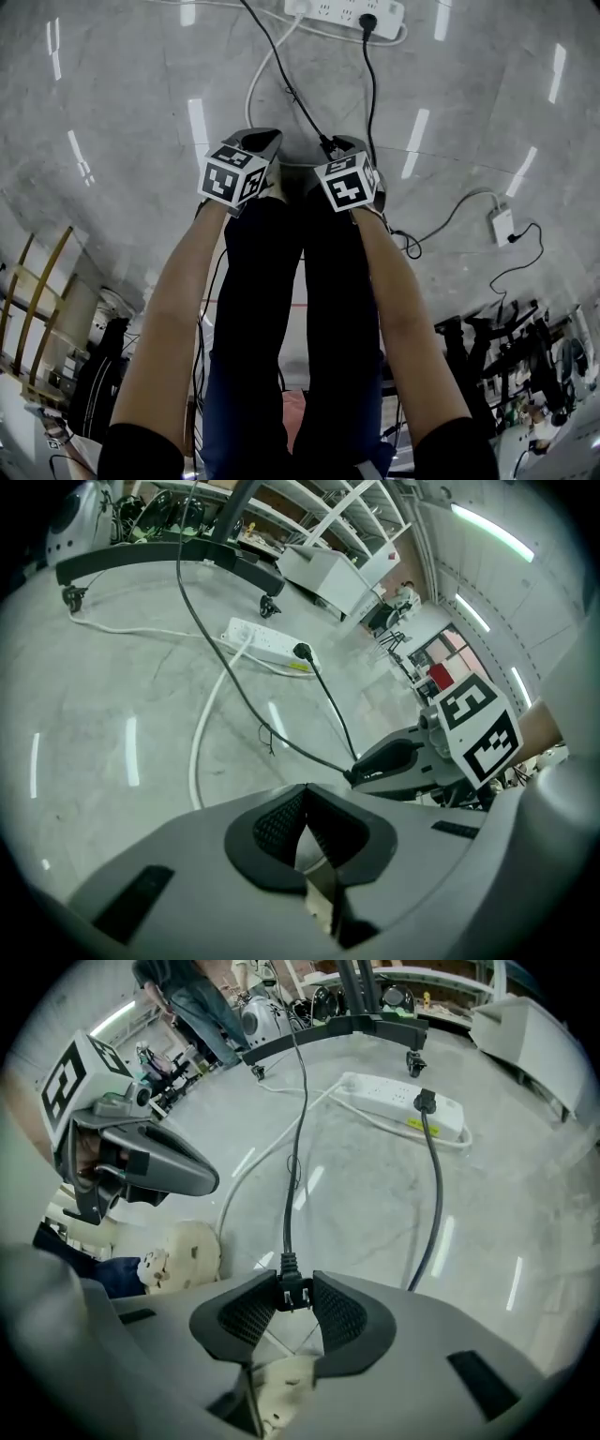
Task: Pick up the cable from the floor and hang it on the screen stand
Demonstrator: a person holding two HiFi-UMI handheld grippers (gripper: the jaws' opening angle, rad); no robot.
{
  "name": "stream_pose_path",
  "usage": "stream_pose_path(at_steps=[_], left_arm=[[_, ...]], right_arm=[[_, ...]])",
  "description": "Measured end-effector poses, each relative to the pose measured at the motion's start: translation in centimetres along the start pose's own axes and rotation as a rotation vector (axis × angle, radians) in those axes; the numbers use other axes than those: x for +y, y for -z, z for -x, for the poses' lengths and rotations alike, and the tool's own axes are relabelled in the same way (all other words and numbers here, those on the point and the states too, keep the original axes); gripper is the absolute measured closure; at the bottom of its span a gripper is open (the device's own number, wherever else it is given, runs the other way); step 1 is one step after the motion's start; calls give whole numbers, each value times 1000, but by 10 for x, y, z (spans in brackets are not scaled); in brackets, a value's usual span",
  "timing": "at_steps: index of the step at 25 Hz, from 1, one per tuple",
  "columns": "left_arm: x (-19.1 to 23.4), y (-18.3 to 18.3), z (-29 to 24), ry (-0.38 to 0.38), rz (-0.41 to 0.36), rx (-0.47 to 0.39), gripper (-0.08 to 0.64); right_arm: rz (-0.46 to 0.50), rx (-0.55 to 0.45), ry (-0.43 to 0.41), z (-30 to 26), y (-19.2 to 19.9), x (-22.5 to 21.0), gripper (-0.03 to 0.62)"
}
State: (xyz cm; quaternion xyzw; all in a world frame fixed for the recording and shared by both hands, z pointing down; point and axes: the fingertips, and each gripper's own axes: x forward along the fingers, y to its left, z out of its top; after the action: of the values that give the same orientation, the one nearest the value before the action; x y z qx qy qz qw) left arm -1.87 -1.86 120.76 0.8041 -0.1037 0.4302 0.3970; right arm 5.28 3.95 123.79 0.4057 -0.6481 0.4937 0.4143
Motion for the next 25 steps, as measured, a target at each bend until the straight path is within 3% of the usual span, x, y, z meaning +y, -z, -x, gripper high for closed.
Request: stream_pose_path(at_steps=[3, 6, 13, 25], left_arm=[[1, 2, 12, -17, 25, 42, 552], [1, 0, 24, -29, 100, 57, 552], [-9, -27, 55, -85, 276, -19, 552], [-65, -61, 109, -74, 199, -7, 552]], right_arm=[[-26, -3, -6, 20, -5, -2, 454], [-48, -17, -3, 40, -14, -8, 454], [-52, -73, 9, 85, -40, -10, 454], [-27, -105, 12, 165, -71, 12, 455]])
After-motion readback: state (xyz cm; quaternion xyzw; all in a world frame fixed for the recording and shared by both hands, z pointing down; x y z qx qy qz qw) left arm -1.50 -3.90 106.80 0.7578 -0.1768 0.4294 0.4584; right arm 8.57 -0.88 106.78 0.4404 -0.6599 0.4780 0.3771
